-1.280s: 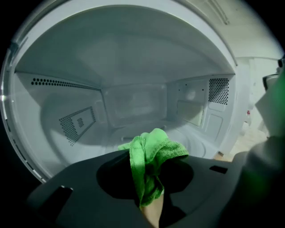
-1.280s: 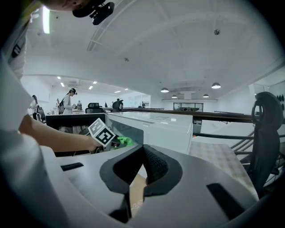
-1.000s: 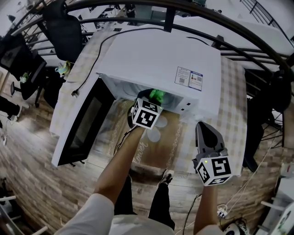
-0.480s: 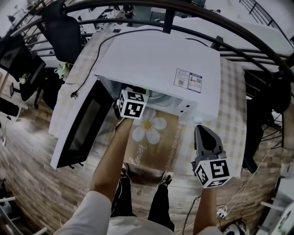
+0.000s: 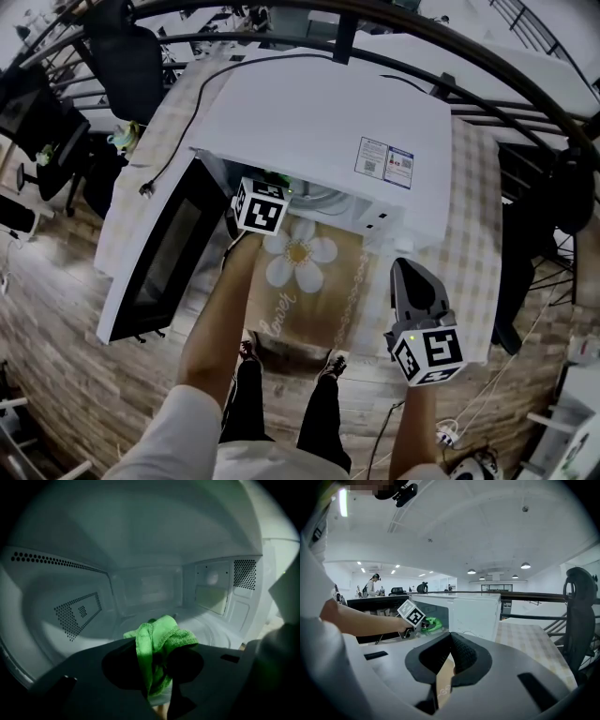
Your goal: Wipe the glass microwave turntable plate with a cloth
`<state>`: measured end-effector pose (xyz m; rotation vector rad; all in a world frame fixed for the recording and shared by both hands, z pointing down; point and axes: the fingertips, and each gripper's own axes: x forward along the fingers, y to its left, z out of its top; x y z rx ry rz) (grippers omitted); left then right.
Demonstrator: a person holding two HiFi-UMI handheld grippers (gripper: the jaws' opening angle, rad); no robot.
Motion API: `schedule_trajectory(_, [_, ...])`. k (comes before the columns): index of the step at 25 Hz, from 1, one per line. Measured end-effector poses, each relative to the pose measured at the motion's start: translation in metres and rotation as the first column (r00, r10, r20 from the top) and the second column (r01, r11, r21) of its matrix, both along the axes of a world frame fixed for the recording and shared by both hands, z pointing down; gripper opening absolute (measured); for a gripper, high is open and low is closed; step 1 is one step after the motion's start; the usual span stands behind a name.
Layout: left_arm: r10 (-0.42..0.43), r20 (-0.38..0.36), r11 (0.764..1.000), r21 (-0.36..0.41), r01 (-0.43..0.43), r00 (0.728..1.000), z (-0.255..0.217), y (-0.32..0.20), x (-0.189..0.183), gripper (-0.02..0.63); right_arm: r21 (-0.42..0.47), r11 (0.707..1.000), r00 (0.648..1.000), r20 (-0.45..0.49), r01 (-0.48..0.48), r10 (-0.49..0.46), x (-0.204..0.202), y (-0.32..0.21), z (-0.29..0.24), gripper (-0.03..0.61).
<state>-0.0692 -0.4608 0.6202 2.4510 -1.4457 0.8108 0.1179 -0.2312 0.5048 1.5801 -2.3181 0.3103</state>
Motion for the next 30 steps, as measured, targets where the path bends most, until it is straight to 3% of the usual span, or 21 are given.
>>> schedule_trajectory(6, [0.093,-0.068,0.996,-0.012,-0.094,0.993,-0.004,0.024,0.027,0.121,-0.008,1.000,1.000,0.011,-0.007,0.007,0.001,0.001,0.004,0.014])
schedule_trajectory(13, [0.219,-0.126,0.971,-0.064,-0.228,0.968,-0.004,0.064,0.083,0.118,-0.015,1.000,0.999,0.029,-0.027,0.028,0.000,0.000,0.005,0.014])
schedule_trajectory(17, [0.275,-0.264,0.948,-0.089,-0.307,0.925,-0.010,0.082,0.121,0.118,-0.014,0.999,0.999,0.033,-0.032,0.033,-0.002,-0.001,0.005,0.014])
schedule_trajectory(19, [0.270,-0.311,0.952,-0.053,-0.301,0.911,-0.023,0.080,0.124,0.119,-0.013,1.000,0.999,0.040,-0.029,0.029,-0.004,-0.001,0.006,0.014])
schedule_trajectory(21, [0.231,-0.257,0.971,0.008,-0.237,0.938,-0.034,0.067,0.105,0.120,-0.014,0.999,0.998,0.051,-0.038,0.039,-0.006,-0.002,0.005,0.014])
schedule_trajectory(24, [0.107,-0.101,0.992,0.071,-0.100,0.989,-0.035,0.034,0.054,0.120,-0.017,0.999,0.997,0.056,-0.051,0.052,-0.007,-0.002,0.005,0.014])
schedule_trajectory(27, [0.005,0.000,0.996,0.084,-0.005,1.000,-0.029,0.008,0.006,0.120,-0.026,0.999,0.998,0.054,-0.043,0.044,-0.010,0.001,0.009,0.014])
schedule_trajectory(30, [-0.038,0.109,0.997,0.068,0.030,0.993,-0.017,-0.012,-0.019,0.120,-0.038,0.999,0.998,0.049,-0.039,0.041,-0.010,0.003,0.016,0.014])
